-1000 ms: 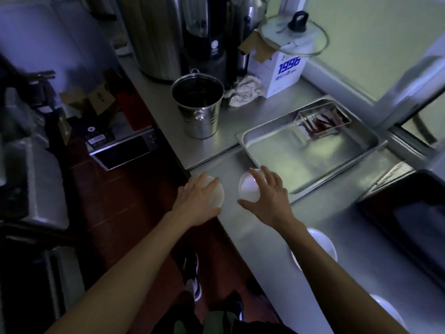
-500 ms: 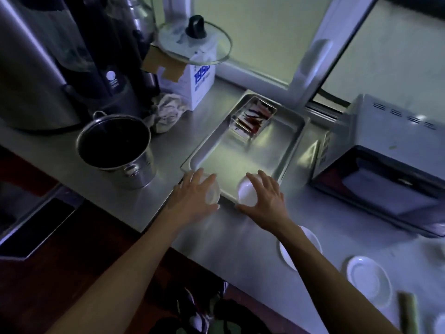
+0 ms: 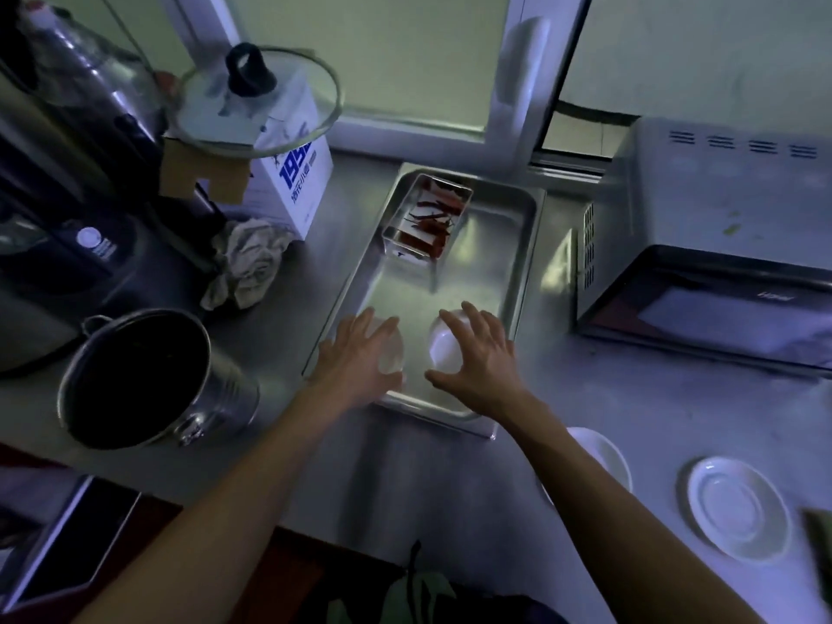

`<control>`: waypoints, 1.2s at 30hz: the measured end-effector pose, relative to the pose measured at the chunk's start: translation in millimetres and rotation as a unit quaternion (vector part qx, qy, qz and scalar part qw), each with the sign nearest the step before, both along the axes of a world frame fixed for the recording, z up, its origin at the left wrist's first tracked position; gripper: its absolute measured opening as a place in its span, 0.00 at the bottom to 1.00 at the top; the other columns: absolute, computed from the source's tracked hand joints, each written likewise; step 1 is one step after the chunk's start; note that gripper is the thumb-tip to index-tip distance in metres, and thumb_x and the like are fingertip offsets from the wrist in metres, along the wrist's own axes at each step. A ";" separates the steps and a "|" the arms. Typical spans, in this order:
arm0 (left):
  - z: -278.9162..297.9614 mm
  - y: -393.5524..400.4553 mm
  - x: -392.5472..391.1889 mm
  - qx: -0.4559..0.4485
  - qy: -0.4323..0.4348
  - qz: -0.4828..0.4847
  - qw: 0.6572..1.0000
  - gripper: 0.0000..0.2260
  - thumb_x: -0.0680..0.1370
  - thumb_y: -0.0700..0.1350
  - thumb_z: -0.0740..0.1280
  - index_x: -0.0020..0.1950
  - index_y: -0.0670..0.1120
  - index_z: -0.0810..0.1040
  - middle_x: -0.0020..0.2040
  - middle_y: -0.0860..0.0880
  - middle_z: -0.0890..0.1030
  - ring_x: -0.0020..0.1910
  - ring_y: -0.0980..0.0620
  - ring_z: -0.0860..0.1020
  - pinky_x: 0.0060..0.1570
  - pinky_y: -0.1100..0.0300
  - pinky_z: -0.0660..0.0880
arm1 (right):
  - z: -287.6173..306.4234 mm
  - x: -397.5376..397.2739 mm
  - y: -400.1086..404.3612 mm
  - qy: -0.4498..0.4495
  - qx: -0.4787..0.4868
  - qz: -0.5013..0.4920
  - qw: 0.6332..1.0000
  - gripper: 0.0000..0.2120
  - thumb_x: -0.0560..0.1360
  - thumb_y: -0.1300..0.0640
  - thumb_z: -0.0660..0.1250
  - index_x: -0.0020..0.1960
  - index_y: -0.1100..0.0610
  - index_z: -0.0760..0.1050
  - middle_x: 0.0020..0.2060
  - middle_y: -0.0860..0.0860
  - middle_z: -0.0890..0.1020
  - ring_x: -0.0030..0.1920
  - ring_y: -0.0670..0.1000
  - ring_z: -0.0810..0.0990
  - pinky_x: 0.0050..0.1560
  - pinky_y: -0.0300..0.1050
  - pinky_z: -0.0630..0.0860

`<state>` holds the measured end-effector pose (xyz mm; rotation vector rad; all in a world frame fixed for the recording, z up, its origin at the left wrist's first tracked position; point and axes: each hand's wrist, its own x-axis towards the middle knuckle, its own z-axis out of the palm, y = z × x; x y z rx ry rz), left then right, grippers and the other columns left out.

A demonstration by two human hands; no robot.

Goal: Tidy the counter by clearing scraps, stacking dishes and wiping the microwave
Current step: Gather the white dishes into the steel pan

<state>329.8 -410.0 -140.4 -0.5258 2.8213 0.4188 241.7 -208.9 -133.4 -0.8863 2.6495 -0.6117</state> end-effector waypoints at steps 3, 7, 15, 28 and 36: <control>-3.7 -5.4 -12.5 -0.001 -0.008 -0.008 1.000 0.42 0.70 0.66 0.69 0.78 0.63 0.51 0.81 0.52 0.48 0.79 0.46 0.48 0.71 0.38 0.58 | -3.3 -8.6 -6.0 -0.010 -0.003 -0.008 1.000 0.45 0.69 0.37 0.72 0.79 0.43 0.54 0.80 0.49 0.52 0.78 0.55 0.50 0.72 0.60 0.59; -10.0 -14.8 -33.0 0.001 -0.018 -0.025 1.000 0.41 0.70 0.66 0.68 0.78 0.63 0.51 0.81 0.52 0.49 0.79 0.46 0.48 0.72 0.39 0.59 | -9.9 -20.8 -10.2 -0.018 -0.003 -0.026 1.000 0.44 0.69 0.38 0.73 0.79 0.43 0.55 0.80 0.49 0.52 0.78 0.55 0.50 0.73 0.59 0.58; -36.4 -41.1 -94.8 0.055 -0.028 -0.052 0.997 0.42 0.72 0.63 0.71 0.79 0.61 0.51 0.81 0.52 0.47 0.80 0.44 0.46 0.72 0.33 0.56 | -22.5 -41.5 -29.0 -0.024 0.030 -0.067 0.997 0.44 0.69 0.37 0.73 0.79 0.42 0.55 0.80 0.48 0.53 0.78 0.55 0.50 0.72 0.60 0.59; -74.4 -65.4 -157.3 0.073 -0.041 -0.099 0.992 0.42 0.71 0.62 0.71 0.79 0.58 0.52 0.81 0.48 0.48 0.79 0.40 0.48 0.70 0.32 0.58 | -51.1 -76.6 -58.5 -0.039 0.058 -0.113 0.991 0.45 0.67 0.36 0.73 0.77 0.41 0.54 0.79 0.49 0.53 0.78 0.58 0.51 0.69 0.67 0.63; -76.0 -60.2 -160.2 0.056 -0.043 -0.110 0.991 0.42 0.74 0.65 0.67 0.80 0.57 0.49 0.81 0.46 0.48 0.80 0.41 0.46 0.75 0.36 0.50 | -59.7 -80.9 -55.7 -0.040 0.051 -0.120 0.991 0.46 0.67 0.37 0.74 0.77 0.42 0.54 0.79 0.49 0.53 0.78 0.58 0.51 0.70 0.66 0.62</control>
